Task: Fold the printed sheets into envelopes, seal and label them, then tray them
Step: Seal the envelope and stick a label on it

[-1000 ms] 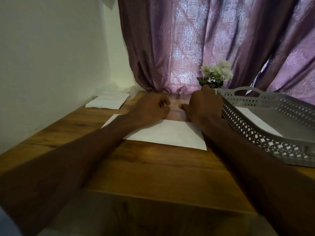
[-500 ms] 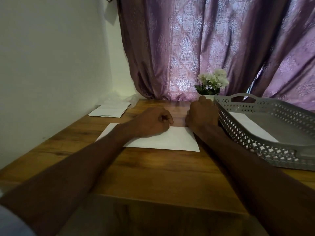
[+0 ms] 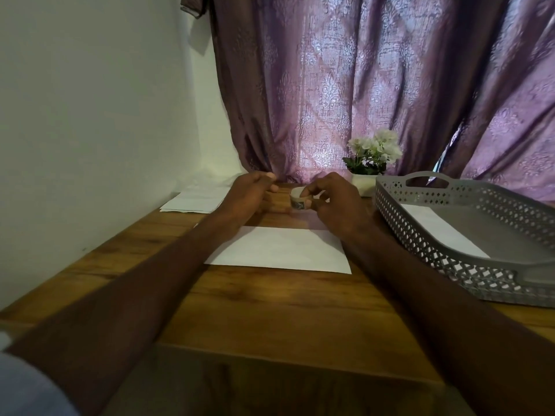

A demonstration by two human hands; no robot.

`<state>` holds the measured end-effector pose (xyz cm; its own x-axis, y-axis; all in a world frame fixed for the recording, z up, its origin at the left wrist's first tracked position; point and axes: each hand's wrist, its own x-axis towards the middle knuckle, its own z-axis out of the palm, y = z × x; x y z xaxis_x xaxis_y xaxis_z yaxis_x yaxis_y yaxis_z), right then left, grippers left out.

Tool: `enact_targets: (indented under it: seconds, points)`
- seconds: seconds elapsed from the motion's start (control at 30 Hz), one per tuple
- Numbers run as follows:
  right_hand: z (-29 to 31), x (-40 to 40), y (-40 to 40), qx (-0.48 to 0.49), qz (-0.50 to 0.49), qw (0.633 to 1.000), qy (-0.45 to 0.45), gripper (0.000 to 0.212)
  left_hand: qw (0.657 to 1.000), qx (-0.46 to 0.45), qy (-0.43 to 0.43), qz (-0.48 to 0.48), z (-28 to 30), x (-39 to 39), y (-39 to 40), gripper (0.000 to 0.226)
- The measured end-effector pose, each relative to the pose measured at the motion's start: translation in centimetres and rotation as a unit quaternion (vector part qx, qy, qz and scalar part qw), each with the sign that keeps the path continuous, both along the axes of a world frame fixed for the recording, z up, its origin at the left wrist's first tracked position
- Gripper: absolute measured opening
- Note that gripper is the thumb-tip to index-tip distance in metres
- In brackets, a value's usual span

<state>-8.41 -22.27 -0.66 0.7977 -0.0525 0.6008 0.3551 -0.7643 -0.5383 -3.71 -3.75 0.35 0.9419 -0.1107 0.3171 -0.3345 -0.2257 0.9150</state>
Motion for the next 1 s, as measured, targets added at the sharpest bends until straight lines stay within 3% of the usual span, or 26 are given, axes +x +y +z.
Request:
enact_targets:
  seconds: [0.13, 0.27, 0.5, 0.77, 1.0]
  points:
    - [-0.3, 0.8, -0.3, 0.052, 0.032, 0.998, -0.016, 0.024, 0.992, -0.087, 0.074, -0.055, 0.5, -0.4, 0.4, 0.029]
    - [-0.3, 0.5, -0.4, 0.146, 0.090, 0.985, 0.014, 0.037, 0.985, -0.082, 0.100, -0.115, 0.3, -0.7, 0.8, 0.034]
    - [0.4, -0.8, 0.2, 0.281, 0.157, 0.944, 0.079, 0.021, 0.963, -0.093, 0.118, -0.222, -0.2, -0.7, 1.4, 0.031]
    - [0.4, -1.1, 0.2, 0.272, 0.181, 0.934, 0.144, 0.022, 0.967, -0.097, 0.119, -0.203, -0.4, -0.4, 1.5, 0.040]
    - [0.5, -1.4, 0.2, 0.273, 0.167, 0.937, 0.140, 0.010, 0.962, -0.124, 0.129, -0.208, -0.4, -0.3, 1.6, 0.027]
